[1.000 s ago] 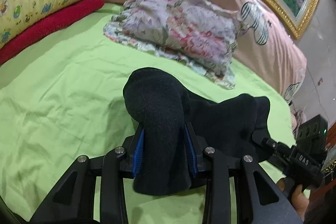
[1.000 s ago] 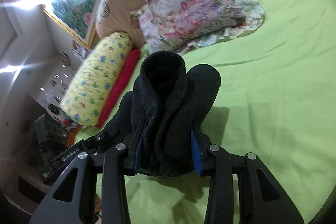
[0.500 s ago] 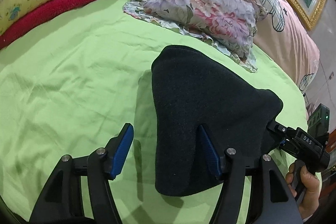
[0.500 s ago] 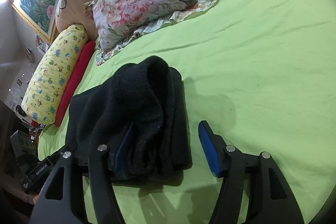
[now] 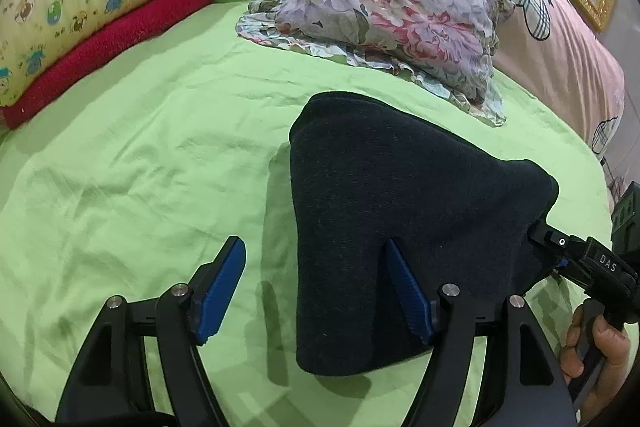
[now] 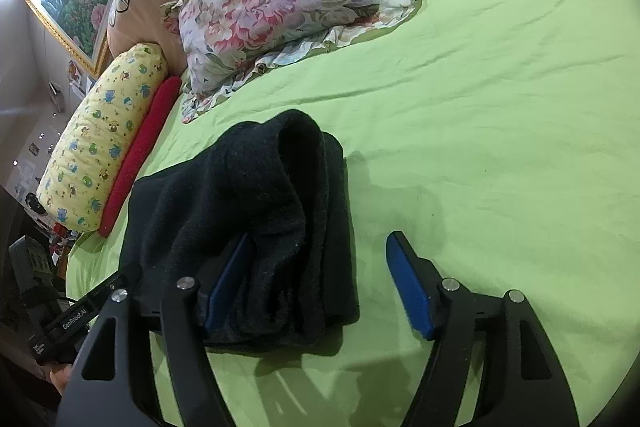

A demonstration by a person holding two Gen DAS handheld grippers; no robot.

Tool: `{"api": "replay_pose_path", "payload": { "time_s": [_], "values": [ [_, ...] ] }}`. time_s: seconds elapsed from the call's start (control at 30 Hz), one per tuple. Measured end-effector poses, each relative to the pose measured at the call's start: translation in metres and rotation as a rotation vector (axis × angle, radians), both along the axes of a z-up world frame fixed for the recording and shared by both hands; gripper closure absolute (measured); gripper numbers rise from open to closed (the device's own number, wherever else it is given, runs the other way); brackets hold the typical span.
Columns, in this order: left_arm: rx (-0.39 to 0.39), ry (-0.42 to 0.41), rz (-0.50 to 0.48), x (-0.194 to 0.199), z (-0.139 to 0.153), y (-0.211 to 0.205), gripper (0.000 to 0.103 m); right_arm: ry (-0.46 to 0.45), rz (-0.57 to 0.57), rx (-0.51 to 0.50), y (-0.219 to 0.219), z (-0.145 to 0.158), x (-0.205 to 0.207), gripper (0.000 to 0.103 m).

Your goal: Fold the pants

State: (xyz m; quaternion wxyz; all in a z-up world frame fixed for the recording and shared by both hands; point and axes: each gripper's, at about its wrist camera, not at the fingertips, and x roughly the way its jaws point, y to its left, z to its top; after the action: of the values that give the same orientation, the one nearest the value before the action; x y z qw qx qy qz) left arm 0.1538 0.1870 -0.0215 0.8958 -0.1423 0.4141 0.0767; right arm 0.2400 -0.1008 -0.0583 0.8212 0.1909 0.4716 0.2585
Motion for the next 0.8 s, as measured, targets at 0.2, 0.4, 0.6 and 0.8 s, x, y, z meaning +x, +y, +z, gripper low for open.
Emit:
{"api": "replay_pose_path", "payload": {
  "time_s": [0.2, 0.4, 0.6, 0.8],
  "values": [
    [0.033, 0.005, -0.007, -0.01, 0.007, -0.011, 0.029, -0.025, 0.027, 0.013, 0.0, 0.011, -0.012, 0.032],
    [0.07, 0.005, -0.023, -0.022, 0.01, -0.021, 0.028, -0.053, 0.04, 0.008, 0.002, 0.021, -0.025, 0.031],
    [0.084, 0.009, -0.031, -0.029, 0.012, -0.025, 0.023, -0.095, 0.072, -0.026, 0.01, 0.027, -0.037, 0.025],
    [0.113, -0.005, -0.041, -0.039, 0.017, -0.025, 0.023, -0.131, 0.102, -0.048, 0.018, 0.037, -0.048, 0.023]
  ]
}}
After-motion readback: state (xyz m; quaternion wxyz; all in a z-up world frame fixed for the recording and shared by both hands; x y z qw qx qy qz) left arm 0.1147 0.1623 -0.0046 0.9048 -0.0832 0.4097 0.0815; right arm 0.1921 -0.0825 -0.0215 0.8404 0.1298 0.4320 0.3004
